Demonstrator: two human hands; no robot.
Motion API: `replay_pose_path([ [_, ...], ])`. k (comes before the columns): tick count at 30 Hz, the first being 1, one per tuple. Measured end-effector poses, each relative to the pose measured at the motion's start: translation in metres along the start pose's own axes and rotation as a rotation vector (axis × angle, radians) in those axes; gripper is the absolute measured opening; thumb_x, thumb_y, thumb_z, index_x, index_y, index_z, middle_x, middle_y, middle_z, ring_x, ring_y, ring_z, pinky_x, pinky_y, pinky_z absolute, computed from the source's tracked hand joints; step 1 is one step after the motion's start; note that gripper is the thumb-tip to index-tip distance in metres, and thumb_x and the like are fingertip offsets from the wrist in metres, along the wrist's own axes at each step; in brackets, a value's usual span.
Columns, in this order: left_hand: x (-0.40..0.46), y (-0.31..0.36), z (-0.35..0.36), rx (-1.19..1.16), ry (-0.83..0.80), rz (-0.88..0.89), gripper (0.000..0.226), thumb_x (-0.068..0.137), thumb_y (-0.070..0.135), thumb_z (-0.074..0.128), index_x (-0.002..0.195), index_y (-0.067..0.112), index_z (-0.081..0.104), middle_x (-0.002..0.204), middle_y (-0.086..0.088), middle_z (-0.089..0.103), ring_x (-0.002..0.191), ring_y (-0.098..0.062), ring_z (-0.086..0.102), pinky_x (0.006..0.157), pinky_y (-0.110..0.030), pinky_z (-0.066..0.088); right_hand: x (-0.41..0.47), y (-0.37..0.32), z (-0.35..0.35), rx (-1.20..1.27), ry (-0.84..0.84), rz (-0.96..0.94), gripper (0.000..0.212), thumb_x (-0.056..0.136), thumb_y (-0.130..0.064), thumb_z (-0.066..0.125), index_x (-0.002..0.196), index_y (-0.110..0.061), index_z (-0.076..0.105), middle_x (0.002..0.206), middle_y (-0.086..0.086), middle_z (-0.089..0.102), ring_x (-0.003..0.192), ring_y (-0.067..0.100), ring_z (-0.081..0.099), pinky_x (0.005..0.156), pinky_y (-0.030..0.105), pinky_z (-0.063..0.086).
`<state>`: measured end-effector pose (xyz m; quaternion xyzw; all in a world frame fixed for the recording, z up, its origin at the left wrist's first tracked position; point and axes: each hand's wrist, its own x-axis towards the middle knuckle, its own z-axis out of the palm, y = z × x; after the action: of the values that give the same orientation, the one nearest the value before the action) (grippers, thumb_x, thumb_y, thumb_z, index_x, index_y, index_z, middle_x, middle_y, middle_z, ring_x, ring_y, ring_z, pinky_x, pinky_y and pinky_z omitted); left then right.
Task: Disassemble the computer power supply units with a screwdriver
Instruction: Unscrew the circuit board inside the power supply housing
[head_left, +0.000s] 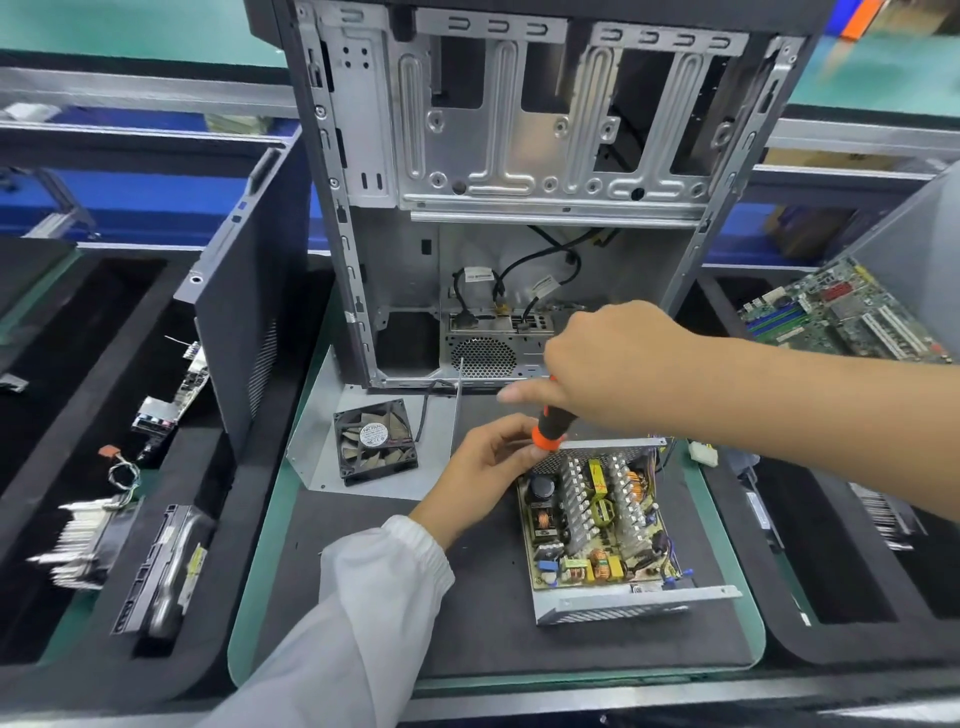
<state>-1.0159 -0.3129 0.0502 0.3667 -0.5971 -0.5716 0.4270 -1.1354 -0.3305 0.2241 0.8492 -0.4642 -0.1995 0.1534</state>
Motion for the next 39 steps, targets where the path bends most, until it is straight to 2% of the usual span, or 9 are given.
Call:
replay_pose_path([
  [5, 0.0, 0.003, -0.001, -0.016, -0.028, -0.038, 0.02, 0.097, 0.006, 0.056, 0.103, 0.022, 0.066, 0.1, 0.019, 0.072, 0.102, 0.002, 0.063, 0.085, -0.014, 0.046, 0.0, 0.006, 0.007, 0.111, -0.086, -0.222, 0.016, 0.097, -0.031, 0.047, 0.109, -0.02, 0.045, 0.1, 0.004, 0.043, 0.089, 0.025, 0.051, 0.054, 0.03, 0.033],
  [7, 0.0, 0.003, -0.001, -0.008, -0.013, -0.044, 0.019, 0.097, 0.006, 0.055, 0.105, 0.019, 0.067, 0.099, 0.017, 0.072, 0.1, 0.002, 0.063, 0.084, -0.014, 0.046, -0.001, 0.01, 0.003, 0.212, -0.222, -0.284, 0.032, 0.089, -0.018, 0.056, 0.115, -0.03, 0.042, 0.112, 0.001, 0.035, 0.095, 0.022, 0.044, 0.056, 0.03, 0.038],
  [13, 0.0, 0.002, 0.0, 0.03, -0.007, -0.006, 0.022, 0.097, 0.0, 0.052, 0.112, 0.012, 0.064, 0.108, -0.002, 0.07, 0.106, -0.007, 0.063, 0.095, -0.024, 0.047, -0.002, 0.007, 0.004, 0.173, -0.073, -0.034, 0.059, 0.081, -0.077, 0.038, 0.084, -0.018, 0.042, 0.074, 0.0, 0.041, 0.057, 0.016, 0.044, 0.047, 0.029, 0.035],
  [16, 0.0, 0.001, 0.0, 0.048, -0.027, -0.026, 0.023, 0.098, 0.002, 0.052, 0.11, 0.018, 0.064, 0.113, 0.0, 0.07, 0.108, -0.003, 0.061, 0.092, -0.017, 0.044, 0.0, 0.001, 0.003, 0.127, -0.041, -0.046, 0.055, 0.092, -0.066, 0.03, 0.066, -0.017, 0.032, 0.063, -0.002, 0.03, 0.051, 0.015, 0.032, 0.046, 0.028, 0.026],
  [22, -0.002, 0.004, -0.001, 0.046, -0.011, -0.028, 0.02, 0.098, 0.006, 0.053, 0.105, 0.019, 0.067, 0.098, 0.012, 0.07, 0.097, 0.003, 0.062, 0.083, -0.012, 0.044, -0.002, 0.008, 0.0, 0.209, -0.21, -0.305, 0.03, 0.088, -0.021, 0.061, 0.112, -0.03, 0.046, 0.108, -0.002, 0.037, 0.092, 0.021, 0.045, 0.057, 0.028, 0.037],
  [26, -0.001, 0.003, -0.002, 0.051, -0.01, -0.014, 0.019, 0.099, 0.006, 0.051, 0.111, 0.003, 0.065, 0.101, 0.005, 0.068, 0.097, -0.002, 0.062, 0.086, -0.018, 0.045, -0.002, 0.01, 0.0, 0.249, -0.173, -0.214, 0.054, 0.081, -0.062, 0.059, 0.122, -0.033, 0.04, 0.11, -0.002, 0.041, 0.085, 0.019, 0.045, 0.059, 0.031, 0.039],
  [31, -0.001, -0.001, -0.001, 0.058, -0.027, -0.026, 0.02, 0.099, 0.005, 0.05, 0.112, 0.009, 0.065, 0.1, 0.011, 0.068, 0.099, 0.002, 0.061, 0.087, -0.014, 0.043, -0.001, -0.001, -0.001, 0.064, -0.019, -0.027, 0.057, 0.093, -0.066, 0.028, 0.067, -0.015, 0.033, 0.064, -0.001, 0.031, 0.051, 0.017, 0.032, 0.046, 0.028, 0.026],
  [35, -0.003, -0.001, 0.001, 0.049, -0.035, -0.029, 0.021, 0.099, 0.004, 0.05, 0.11, 0.017, 0.063, 0.098, 0.017, 0.07, 0.1, 0.005, 0.061, 0.088, -0.013, 0.043, -0.003, 0.001, 0.001, 0.166, -0.131, -0.204, 0.017, 0.098, -0.032, 0.046, 0.108, -0.019, 0.044, 0.096, 0.005, 0.047, 0.076, 0.024, 0.045, 0.054, 0.032, 0.034],
  [39, -0.004, -0.004, 0.001, 0.033, -0.007, -0.023, 0.022, 0.099, 0.01, 0.051, 0.116, 0.005, 0.064, 0.11, -0.009, 0.068, 0.105, -0.003, 0.06, 0.094, -0.02, 0.044, -0.005, 0.001, -0.003, 0.294, -0.196, -0.304, 0.038, 0.087, -0.027, 0.062, 0.118, -0.03, 0.041, 0.115, 0.0, 0.036, 0.094, 0.022, 0.046, 0.067, 0.035, 0.045],
])
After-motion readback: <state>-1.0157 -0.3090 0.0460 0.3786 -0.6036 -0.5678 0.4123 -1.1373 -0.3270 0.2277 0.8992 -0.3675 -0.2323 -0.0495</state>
